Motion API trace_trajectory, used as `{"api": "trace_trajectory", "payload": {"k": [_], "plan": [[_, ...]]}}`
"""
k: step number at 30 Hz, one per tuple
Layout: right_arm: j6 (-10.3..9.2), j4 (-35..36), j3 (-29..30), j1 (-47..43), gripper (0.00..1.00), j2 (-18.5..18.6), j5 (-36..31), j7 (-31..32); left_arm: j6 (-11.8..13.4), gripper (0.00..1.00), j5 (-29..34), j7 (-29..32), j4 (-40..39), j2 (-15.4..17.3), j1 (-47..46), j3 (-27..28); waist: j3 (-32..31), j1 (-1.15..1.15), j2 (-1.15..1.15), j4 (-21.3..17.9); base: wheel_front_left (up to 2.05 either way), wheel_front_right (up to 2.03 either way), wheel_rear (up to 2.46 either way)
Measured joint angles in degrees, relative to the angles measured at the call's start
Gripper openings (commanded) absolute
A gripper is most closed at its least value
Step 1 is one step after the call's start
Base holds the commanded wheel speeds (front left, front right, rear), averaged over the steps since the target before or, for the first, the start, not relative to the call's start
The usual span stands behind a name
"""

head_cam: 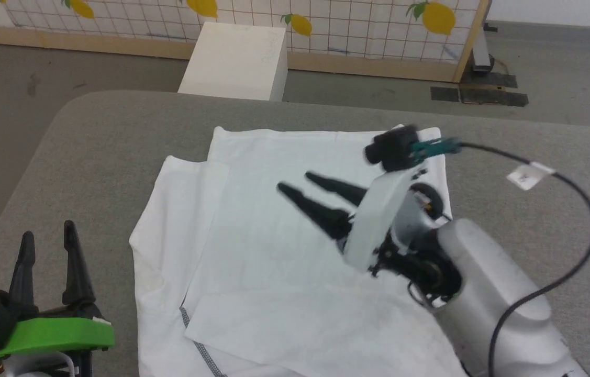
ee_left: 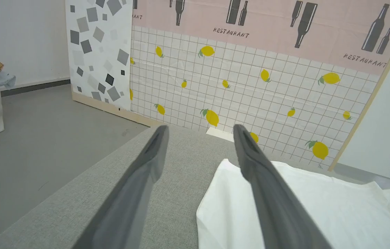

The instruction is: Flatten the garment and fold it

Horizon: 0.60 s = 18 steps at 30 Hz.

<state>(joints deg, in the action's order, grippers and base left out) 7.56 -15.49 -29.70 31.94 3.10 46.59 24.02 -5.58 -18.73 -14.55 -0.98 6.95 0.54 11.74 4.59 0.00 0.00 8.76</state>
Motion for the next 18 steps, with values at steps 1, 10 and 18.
{"api": "trace_trajectory", "payload": {"k": [1,10,18], "plan": [[0.0,1.11,2.97,-0.1,1.0,0.45,-1.64,-0.92,0.0,1.0,0.0,0.0,0.0,0.07,0.02,0.02,-0.21,0.0,0.0,-0.33,0.0,0.0,0.0],[0.0,11.58,29.52,-11.31,1.0,0.77,-14.6,-11.05,0.09,1.0,-0.01,0.01,0.15,0.21,0.31,-0.36,-1.36,0.0,0.0,-3.27,0.0,0.0,0.0],[0.0,14.62,40.3,-20.41,1.0,-0.04,-17.41,-13.43,0.09,1.0,-0.76,1.23,1.76,0.35,0.09,-1.2,-1.15,0.0,0.0,-5.41,0.0,0.0,0.0]]}}
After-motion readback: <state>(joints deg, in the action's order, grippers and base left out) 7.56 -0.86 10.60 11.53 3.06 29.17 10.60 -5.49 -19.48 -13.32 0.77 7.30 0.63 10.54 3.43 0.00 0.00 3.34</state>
